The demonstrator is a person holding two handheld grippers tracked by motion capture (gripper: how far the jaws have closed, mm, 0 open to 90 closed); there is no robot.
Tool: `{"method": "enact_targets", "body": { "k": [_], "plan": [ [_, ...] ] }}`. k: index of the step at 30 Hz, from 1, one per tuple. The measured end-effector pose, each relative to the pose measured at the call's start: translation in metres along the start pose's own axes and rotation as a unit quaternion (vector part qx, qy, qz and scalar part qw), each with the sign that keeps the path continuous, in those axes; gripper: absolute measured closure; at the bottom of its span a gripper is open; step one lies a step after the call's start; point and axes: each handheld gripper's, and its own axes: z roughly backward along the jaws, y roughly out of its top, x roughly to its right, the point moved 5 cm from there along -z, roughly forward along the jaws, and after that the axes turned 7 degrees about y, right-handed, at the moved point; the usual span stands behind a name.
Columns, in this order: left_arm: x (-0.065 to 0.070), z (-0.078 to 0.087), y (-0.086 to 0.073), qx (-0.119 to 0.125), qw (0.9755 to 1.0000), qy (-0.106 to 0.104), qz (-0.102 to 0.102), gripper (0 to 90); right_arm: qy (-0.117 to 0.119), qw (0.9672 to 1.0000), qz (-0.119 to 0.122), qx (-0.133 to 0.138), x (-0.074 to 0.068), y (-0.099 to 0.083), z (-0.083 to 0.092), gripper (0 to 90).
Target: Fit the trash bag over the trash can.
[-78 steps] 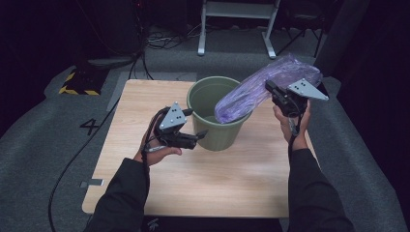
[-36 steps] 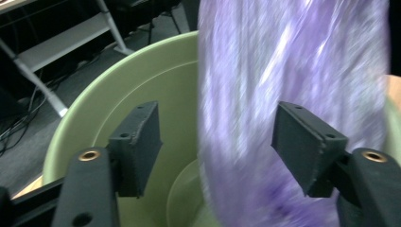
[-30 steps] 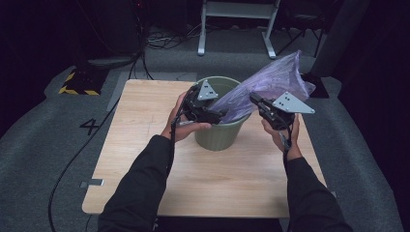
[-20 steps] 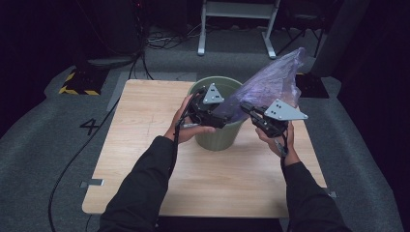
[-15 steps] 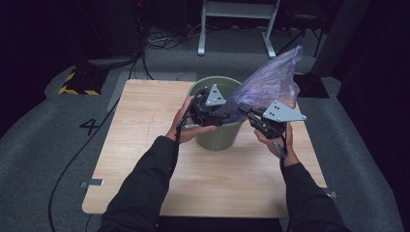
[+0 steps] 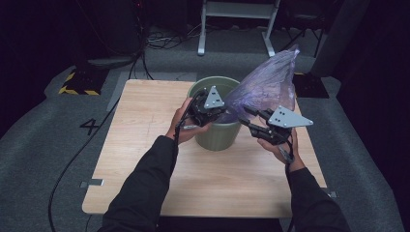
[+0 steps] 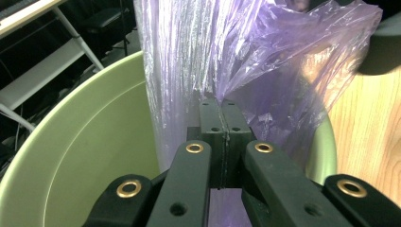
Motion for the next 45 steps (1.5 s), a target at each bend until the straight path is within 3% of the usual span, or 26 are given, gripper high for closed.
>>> {"method": "enact_targets", "body": {
  "k": [5, 9, 12, 18, 25, 27, 30, 32, 38, 40, 43, 45],
  "plan": [
    [-0.005, 0.001, -0.005, 0.001, 1.0, 0.006, 0.004, 89.8, 0.006, 1.0, 0.005, 0.0, -0.004, 0.001, 0.015, 46.7],
    [-0.009, 0.003, -0.008, -0.001, 0.9999, 0.01, 0.009, 89.7, -0.015, 0.9998, 0.003, 0.013, 0.001, 0.0, 0.032, 38.4],
    [-0.012, 0.004, -0.009, 0.0, 0.9999, 0.011, 0.012, 89.7, -0.043, 0.999, 0.0, 0.016, 0.009, -0.004, 0.045, 30.7],
    [-0.015, 0.005, -0.014, 0.0, 0.9998, 0.013, 0.016, 89.8, -0.087, 0.9961, -0.004, -0.012, 0.023, -0.02, 0.057, 23.4],
    [-0.024, 0.006, -0.022, 0.001, 0.9996, 0.014, 0.026, 89.7, -0.089, 0.9946, -0.035, -0.04, 0.036, -0.041, 0.055, 17.0],
    [-0.026, 0.007, -0.024, 0.002, 0.9994, 0.015, 0.031, 89.8, -0.082, 0.9942, -0.057, -0.039, 0.04, -0.047, 0.052, 17.5],
    [-0.03, 0.007, -0.027, 0.0, 0.9992, 0.018, 0.034, 89.7, -0.065, 0.9947, -0.07, -0.038, 0.042, -0.052, 0.047, 29.7],
    [-0.033, 0.008, -0.029, -0.001, 0.9991, 0.02, 0.038, 89.7, -0.044, 0.9959, -0.073, -0.031, 0.041, -0.052, 0.043, 44.2],
    [-0.039, 0.009, -0.037, -0.002, 0.9985, 0.02, 0.051, 88.6, -0.015, 0.9985, -0.05, -0.017, 0.031, -0.042, 0.036, 80.4],
    [-0.04, 0.009, -0.038, -0.004, 0.9984, 0.021, 0.053, 81.6, -0.018, 0.999, -0.035, -0.02, 0.028, -0.038, 0.034, 86.8],
    [-0.04, 0.011, -0.037, 0.003, 0.9979, 0.016, 0.063, 64.2, -0.018, 0.9997, -0.013, -0.014, 0.02, -0.027, 0.034, 89.3],
    [-0.038, 0.014, -0.034, 0.014, 0.9974, -0.003, 0.07, 53.5, -0.022, 0.9997, -0.001, -0.013, 0.017, -0.022, 0.034, 89.4]
  ]
}}
